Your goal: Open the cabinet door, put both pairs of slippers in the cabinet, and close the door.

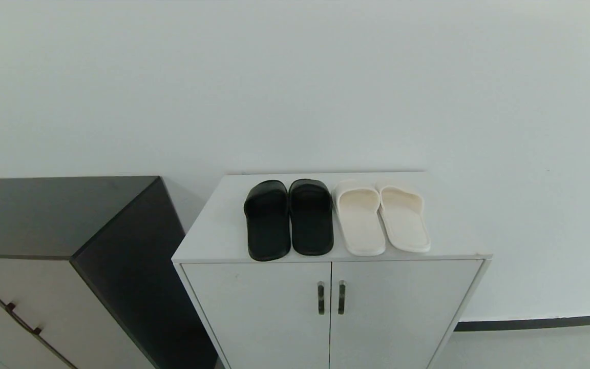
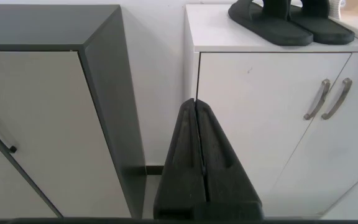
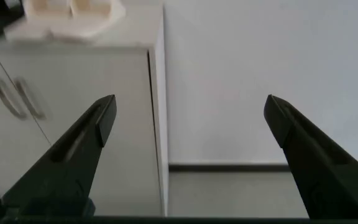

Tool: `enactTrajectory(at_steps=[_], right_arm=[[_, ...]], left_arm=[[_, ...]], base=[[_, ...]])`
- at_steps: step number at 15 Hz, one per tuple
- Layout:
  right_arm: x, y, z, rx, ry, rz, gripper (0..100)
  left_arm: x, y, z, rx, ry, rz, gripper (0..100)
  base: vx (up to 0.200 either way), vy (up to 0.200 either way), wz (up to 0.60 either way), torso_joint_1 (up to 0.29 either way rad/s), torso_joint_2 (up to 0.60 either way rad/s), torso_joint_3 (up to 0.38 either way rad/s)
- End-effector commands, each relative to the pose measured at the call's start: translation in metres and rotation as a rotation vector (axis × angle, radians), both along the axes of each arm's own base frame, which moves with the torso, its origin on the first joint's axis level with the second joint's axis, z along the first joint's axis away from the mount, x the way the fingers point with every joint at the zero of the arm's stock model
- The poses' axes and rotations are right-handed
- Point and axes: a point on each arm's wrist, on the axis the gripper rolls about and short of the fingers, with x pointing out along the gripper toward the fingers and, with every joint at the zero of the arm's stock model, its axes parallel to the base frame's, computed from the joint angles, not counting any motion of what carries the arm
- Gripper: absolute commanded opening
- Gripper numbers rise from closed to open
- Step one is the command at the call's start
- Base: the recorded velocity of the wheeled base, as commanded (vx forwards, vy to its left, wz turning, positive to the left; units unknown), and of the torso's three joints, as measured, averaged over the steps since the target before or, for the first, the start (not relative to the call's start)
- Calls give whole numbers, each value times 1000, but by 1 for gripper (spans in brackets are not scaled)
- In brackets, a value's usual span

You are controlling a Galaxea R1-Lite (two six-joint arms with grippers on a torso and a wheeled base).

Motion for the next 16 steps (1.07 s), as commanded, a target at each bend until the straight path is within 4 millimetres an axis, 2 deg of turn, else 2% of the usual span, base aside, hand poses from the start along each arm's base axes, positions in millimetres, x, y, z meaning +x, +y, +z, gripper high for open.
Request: enactTrajectory(at_steps=[1,2,4,5,9,10,11,14,16], right_arm=[[-4,0,95,207,-166,43,100],[9,2,117,134,-57,109,100],[33,4,100,89,131,186,100],[39,4,97,93,164,209,100],[109,19,95,141,363,395,100],[128,26,97,149,362,421,100],[155,40,100,140,350,420,100],[196,85,107,194,340,409,100],[224,105,117,187,349,357,100]], left_arm=[[0,0,0,1,0,-1,0],[0,0,0,1,0,-1,0],[0,0,0,3,0,-1,0],[0,0,0,4,0,-1,0],[0,-1,0,13,2,-30,0],[0,-1,0,13,2,-35,0],[0,-1,0,15,2,-35,0],[0,-1,0,12,0,-35,0],[0,-1,0,13,0,-36,0]], base=[[0,0,0,0,0,0],[0,0,0,0,0,0],[0,0,0,0,0,0],[0,0,0,0,0,0],[0,0,0,0,0,0],[0,0,0,0,0,0],[0,0,0,0,0,0],[0,0,0,0,0,0],[0,0,0,0,0,0]])
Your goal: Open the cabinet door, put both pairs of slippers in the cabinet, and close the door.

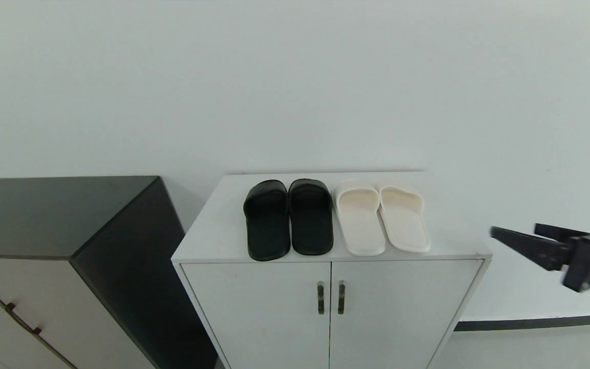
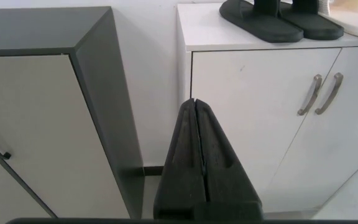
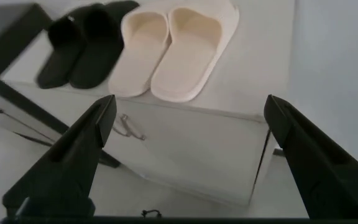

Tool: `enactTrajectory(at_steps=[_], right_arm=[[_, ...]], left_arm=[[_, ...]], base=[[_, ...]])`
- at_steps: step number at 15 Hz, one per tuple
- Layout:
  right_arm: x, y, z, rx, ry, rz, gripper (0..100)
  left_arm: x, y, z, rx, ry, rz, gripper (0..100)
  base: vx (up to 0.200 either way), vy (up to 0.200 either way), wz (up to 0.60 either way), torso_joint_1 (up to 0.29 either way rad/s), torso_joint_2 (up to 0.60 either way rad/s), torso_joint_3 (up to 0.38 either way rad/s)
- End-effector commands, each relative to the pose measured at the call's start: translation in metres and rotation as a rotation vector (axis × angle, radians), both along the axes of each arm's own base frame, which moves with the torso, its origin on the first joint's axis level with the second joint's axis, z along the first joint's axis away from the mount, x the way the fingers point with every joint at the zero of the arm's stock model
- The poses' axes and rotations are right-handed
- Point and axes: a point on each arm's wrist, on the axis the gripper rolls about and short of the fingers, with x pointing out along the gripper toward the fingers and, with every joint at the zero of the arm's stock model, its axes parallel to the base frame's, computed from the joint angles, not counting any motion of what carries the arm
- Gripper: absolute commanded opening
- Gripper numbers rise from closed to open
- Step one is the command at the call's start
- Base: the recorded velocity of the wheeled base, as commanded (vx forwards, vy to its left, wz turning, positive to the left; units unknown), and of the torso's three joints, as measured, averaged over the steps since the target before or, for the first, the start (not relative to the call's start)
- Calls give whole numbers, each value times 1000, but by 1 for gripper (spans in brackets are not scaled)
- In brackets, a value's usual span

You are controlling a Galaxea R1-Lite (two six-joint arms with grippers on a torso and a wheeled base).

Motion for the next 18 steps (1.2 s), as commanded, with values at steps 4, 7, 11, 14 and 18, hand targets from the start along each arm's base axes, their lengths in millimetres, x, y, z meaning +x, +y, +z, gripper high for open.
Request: enactTrajectory(at_steps=[4,7,11,14,18], right_arm=[[72,79,-1,-61,102,-58,100],[95,114,-16,-113,109,-131,100],[133,143,-36,-105,49,-221,100],[146,155,-51,-129,30,-221,100],[166,170,-63,-150,-21,-239,100]], left_arm=[[0,0,0,2,0,-3,0],[0,0,0,9,0,-3,0],[0,0,0,9,2,-5,0],[0,0,0,9,0,-5,0],[0,0,0,8,0,-5,0]], base=[[0,0,0,0,0,0],[0,0,0,0,0,0],[0,0,0,0,0,0],[0,0,0,0,0,0],[0,0,0,0,0,0]])
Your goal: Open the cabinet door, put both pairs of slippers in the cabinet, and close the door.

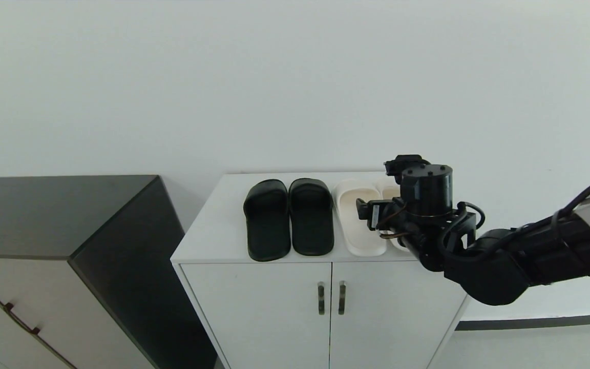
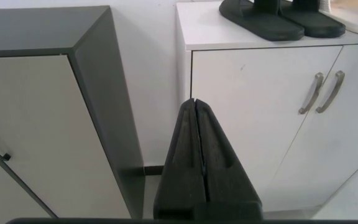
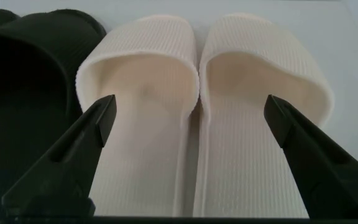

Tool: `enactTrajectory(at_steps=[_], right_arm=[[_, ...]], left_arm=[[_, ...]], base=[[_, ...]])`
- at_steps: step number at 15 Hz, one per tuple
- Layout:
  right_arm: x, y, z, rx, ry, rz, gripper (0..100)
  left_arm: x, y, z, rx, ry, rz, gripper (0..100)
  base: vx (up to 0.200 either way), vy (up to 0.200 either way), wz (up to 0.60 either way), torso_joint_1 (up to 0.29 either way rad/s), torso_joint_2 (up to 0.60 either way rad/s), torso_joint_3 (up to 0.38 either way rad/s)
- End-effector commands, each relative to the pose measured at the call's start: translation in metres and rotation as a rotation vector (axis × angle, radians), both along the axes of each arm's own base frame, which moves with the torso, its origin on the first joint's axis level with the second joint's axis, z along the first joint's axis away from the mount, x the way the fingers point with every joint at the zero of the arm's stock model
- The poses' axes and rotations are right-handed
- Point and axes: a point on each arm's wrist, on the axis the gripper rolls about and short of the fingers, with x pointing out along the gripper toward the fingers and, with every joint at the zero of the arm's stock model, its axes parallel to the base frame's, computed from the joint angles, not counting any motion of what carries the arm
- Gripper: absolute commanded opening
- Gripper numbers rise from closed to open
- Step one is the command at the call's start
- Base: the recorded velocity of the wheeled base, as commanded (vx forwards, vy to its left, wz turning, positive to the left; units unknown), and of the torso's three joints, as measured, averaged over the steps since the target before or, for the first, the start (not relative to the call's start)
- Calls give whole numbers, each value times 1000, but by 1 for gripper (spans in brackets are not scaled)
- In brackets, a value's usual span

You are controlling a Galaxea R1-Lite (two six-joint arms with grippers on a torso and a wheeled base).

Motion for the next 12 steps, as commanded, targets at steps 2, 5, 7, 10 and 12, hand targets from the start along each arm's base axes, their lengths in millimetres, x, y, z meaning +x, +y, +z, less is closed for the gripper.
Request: enactTrajectory(at_steps=[2,5,7,10,12], right_arm=[[16,10,-14,-12,10,-5,100],[37,9,-17,-51,-9,-19,100],[47,6,-15,-49,-12,-36,100],[53,7,-15,-57,8,-14,100],[59,6,-14,-56,7,-22,100]], left_arm=[[0,0,0,-3,0,1,0],[0,0,0,-5,0,1,0],[0,0,0,-6,0,1,0],[0,0,0,-6,0,1,0],[0,0,0,-6,0,1,0]], base=[[0,0,0,0,0,0],[0,0,0,0,0,0],[0,0,0,0,0,0],[0,0,0,0,0,0],[0,0,0,0,0,0]])
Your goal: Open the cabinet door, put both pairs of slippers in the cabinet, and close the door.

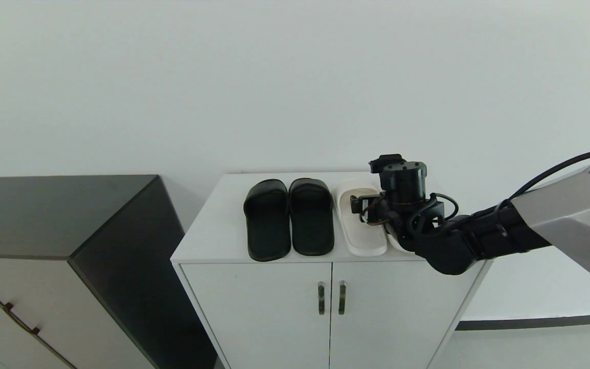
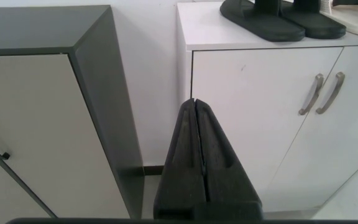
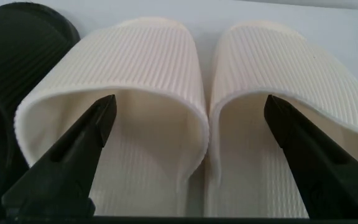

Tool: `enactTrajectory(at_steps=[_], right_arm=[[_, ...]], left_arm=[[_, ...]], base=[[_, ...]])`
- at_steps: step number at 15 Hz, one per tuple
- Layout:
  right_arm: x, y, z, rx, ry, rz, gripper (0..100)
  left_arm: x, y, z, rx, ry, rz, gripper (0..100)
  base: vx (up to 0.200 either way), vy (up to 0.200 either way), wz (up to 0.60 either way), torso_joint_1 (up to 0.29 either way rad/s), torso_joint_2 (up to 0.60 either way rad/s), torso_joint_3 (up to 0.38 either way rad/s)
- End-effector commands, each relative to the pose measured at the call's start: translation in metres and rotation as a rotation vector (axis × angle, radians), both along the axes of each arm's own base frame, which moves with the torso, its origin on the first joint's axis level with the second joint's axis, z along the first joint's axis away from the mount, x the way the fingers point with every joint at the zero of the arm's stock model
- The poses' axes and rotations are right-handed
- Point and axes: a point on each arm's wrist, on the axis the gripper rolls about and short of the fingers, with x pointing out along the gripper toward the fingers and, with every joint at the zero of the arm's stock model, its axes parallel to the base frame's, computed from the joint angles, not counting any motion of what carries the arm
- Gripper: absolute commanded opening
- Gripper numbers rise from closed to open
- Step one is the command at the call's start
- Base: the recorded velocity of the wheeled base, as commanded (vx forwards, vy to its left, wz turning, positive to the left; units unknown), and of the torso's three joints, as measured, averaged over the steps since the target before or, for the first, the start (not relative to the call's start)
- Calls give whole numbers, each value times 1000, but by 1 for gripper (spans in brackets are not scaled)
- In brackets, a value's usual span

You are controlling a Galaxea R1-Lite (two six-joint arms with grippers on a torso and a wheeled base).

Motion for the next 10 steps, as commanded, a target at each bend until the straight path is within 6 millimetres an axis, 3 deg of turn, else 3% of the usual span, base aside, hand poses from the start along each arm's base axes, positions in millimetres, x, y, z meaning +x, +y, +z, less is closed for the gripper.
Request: enactTrajectory(at_steps=[1,2,8,10], right_arm=[[5,1,-1,3,-5,-2,100],[6,2,1,7,-10,-2,0],[10,1,3,-12,-22,-5,0],[2,-3,16,1,-42,-8,0]], left_arm=[[0,0,0,0,0,0,0],[0,0,0,0,0,0,0],[0,0,0,0,0,0,0],[0,0,0,0,0,0,0]], base=[[0,0,0,0,0,0],[0,0,0,0,0,0],[0,0,0,0,0,0],[0,0,0,0,0,0]])
